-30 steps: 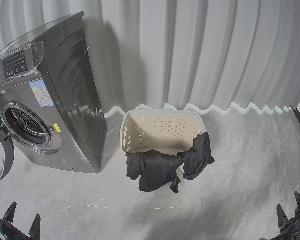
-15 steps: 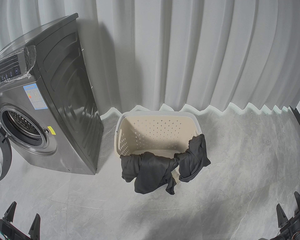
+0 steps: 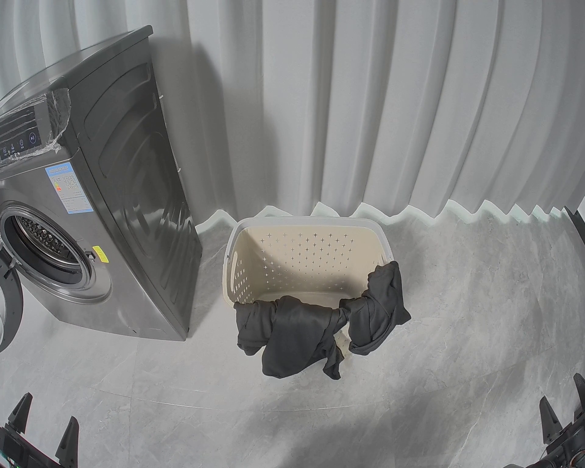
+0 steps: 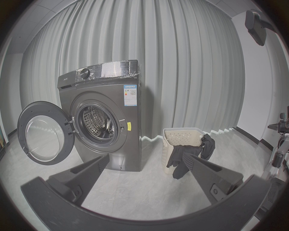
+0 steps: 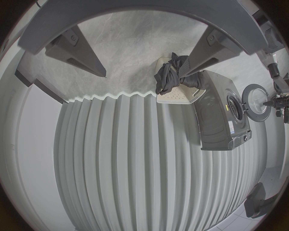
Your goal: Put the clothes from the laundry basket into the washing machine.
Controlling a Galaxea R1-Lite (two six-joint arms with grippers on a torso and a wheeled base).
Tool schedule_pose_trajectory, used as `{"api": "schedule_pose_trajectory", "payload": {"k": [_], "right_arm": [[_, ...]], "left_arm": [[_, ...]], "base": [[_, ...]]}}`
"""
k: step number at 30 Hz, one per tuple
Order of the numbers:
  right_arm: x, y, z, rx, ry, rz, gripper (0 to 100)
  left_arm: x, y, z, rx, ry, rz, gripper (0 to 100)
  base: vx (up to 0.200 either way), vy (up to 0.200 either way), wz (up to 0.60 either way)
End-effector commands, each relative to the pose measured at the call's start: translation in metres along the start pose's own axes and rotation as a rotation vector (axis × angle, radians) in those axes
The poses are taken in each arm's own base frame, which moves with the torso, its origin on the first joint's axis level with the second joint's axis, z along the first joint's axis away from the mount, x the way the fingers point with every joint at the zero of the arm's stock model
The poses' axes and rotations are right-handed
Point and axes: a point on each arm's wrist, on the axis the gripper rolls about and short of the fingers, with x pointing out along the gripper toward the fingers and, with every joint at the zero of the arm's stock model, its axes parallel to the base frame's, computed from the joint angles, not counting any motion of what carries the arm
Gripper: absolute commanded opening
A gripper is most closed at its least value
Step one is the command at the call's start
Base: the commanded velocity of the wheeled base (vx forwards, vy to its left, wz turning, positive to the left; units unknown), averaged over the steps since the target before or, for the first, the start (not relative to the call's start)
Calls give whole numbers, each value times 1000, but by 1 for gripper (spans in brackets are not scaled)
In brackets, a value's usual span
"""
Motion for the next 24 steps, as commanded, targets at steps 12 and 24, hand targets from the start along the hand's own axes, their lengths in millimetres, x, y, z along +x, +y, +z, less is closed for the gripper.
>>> {"api": "schedule_pose_trajectory", "payload": {"k": [12,24], "right_arm": [[-2,4,78,-25,-6,161,100],[118,10,84,43,433,342,100]], "left_arm": [[0,0,-5,0,1,0,100],[0,0,-5,1,1,1,100]], "base": [[150,0,0],[0,0,0]]}}
